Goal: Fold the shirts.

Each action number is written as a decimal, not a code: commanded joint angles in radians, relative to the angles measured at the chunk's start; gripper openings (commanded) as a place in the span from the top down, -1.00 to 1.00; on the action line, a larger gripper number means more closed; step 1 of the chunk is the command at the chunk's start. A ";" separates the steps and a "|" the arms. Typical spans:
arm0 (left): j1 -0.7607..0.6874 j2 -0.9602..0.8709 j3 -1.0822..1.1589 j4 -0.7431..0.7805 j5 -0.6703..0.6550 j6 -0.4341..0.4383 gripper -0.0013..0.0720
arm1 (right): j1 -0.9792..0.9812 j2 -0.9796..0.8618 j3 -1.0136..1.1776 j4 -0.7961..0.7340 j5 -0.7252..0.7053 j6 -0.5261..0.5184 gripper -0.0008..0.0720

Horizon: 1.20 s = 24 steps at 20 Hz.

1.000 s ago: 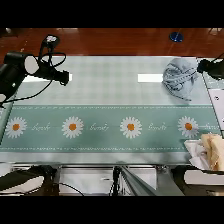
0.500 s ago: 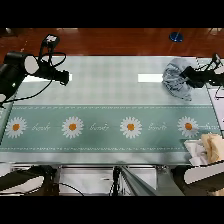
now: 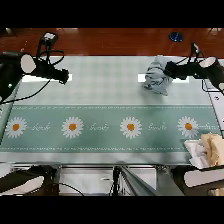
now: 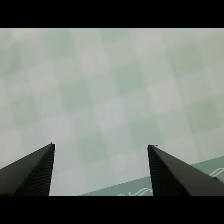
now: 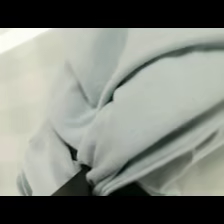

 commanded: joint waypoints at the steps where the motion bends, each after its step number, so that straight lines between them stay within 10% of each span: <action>1: 0.001 0.069 0.022 -0.047 -0.027 0.003 -1.00 | 0.135 0.175 0.001 0.016 0.130 -0.049 0.92; 8: -0.006 0.174 0.029 -0.437 -0.211 0.007 -1.00 | 0.465 0.299 0.000 -0.038 0.317 0.050 0.92; 15: -0.113 0.150 -0.090 -0.436 -0.257 0.029 -1.00 | 0.621 0.124 -0.002 -0.362 0.345 0.125 0.91; 16: -0.127 0.144 -0.114 -0.436 -0.257 0.030 -1.00 | 0.621 0.098 -0.002 -0.348 0.345 0.119 0.76; 18: -0.151 0.134 -0.155 -0.435 -0.233 0.030 -1.00 | 0.620 0.072 -0.002 -0.295 0.353 0.084 -0.46; 24: -0.109 0.110 -0.162 -0.436 -0.133 0.168 -1.00 | 0.510 0.270 0.000 -0.516 0.503 0.081 -0.51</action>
